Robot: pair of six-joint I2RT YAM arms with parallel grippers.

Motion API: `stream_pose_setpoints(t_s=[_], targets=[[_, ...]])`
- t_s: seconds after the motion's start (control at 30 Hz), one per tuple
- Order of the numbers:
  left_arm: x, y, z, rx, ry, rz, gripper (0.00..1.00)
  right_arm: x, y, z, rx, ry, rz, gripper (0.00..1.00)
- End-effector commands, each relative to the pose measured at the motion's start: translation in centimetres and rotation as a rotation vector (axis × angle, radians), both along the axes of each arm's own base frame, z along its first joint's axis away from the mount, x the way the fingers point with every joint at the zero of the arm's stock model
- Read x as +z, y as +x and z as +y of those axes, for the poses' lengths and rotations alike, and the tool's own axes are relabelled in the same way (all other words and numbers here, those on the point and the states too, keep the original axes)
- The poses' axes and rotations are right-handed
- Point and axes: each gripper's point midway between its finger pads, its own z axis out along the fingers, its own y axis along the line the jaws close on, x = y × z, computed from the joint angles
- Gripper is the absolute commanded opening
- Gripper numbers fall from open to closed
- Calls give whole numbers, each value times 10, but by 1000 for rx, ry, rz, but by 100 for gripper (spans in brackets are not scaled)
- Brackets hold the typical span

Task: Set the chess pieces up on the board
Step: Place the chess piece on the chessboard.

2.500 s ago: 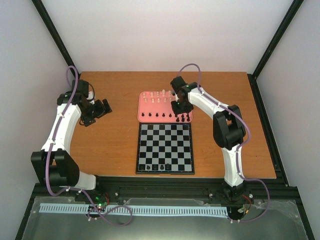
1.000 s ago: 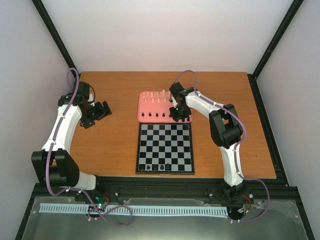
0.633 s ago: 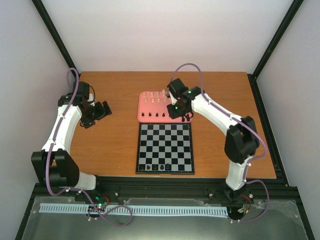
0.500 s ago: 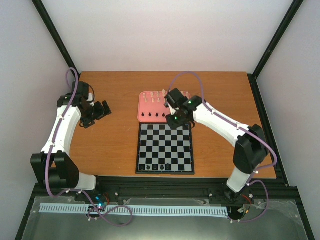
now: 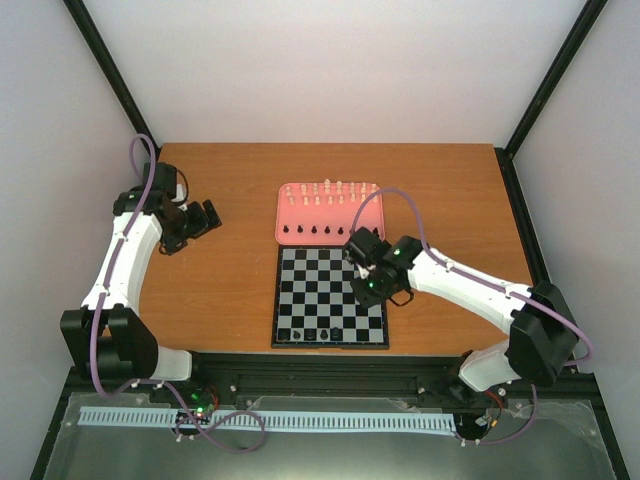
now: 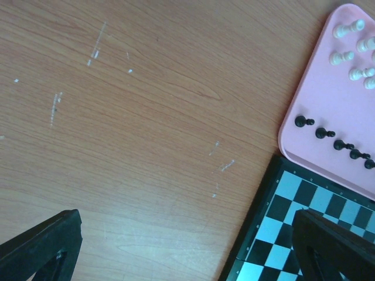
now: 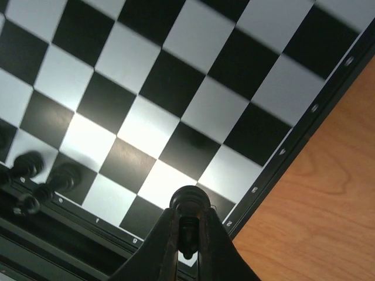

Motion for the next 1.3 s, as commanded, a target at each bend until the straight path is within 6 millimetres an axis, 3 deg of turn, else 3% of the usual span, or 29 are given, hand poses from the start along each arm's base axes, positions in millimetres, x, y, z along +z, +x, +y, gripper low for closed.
stream_pose_setpoints(t_s=[0.0, 0.23, 0.47, 0.93, 1.27], targets=[[13, 5, 8, -7, 69, -66, 100, -4, -11, 2, -12, 43, -20, 3], [17, 4, 10, 4, 85, -112, 100, -14, -26, 6, 25, 36, -34, 3], [9, -3, 7, -16, 91, -99, 100, -24, -39, 26, 62, 42, -27, 3], [17, -4, 8, -20, 105, -104, 100, -23, -54, 45, 110, 45, -3, 3], [17, -2, 9, -25, 116, -98, 100, -35, -63, 50, 123, 25, 21, 3]])
